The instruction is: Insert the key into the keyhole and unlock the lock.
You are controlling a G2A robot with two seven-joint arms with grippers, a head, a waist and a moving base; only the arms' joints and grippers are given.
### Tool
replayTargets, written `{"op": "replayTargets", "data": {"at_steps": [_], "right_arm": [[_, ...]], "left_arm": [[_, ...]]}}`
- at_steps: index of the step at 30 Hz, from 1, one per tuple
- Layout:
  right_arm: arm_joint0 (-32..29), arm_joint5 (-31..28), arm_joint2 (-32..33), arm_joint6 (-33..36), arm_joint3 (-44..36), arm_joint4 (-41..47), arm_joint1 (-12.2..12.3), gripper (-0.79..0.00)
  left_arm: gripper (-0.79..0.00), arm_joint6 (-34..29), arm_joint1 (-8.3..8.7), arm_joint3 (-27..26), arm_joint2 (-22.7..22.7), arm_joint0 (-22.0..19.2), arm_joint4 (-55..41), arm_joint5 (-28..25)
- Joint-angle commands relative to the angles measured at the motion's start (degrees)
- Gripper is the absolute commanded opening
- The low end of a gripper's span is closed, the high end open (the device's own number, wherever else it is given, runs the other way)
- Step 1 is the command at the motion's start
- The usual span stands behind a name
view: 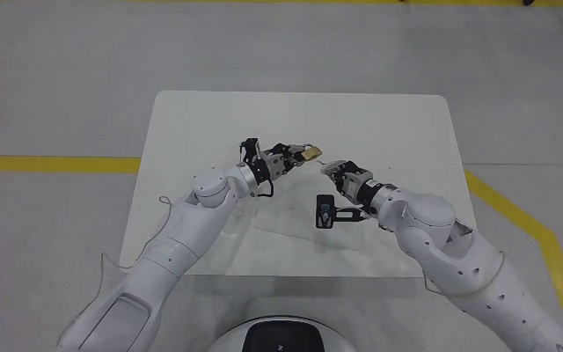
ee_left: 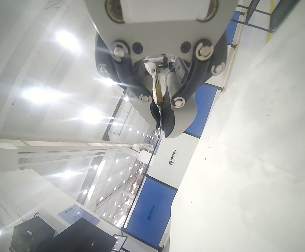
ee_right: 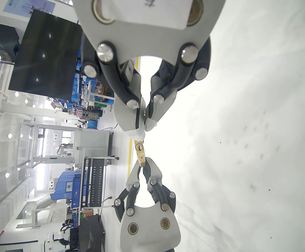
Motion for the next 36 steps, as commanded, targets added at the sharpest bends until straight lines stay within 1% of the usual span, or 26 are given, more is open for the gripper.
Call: {"op": "replayTargets", "data": {"at_steps": [1,16,36], "right_arm": [[0.4,-0.1,-0.4,-0.1,0.3,0.0,-0.3,-0.785],[1.4,0.5,-1.3,1.8,1.6,-1.4,-2.3,-0.785],[2.5,-2.3,-2.7,4.1,1.8,-5.0,-4.5,-0.785]], "left_arm": [[-0.785,-0.2,-0.06,0.1,-0.1,0.0,0.2,0.0],[-0.785,-1.2,-0.48,1.3,-0.9,-0.4,1.2,1.0],[-0.785,-2.7,-0.77,1.7,-1.8,-1.0,3.5,1.9]]}}
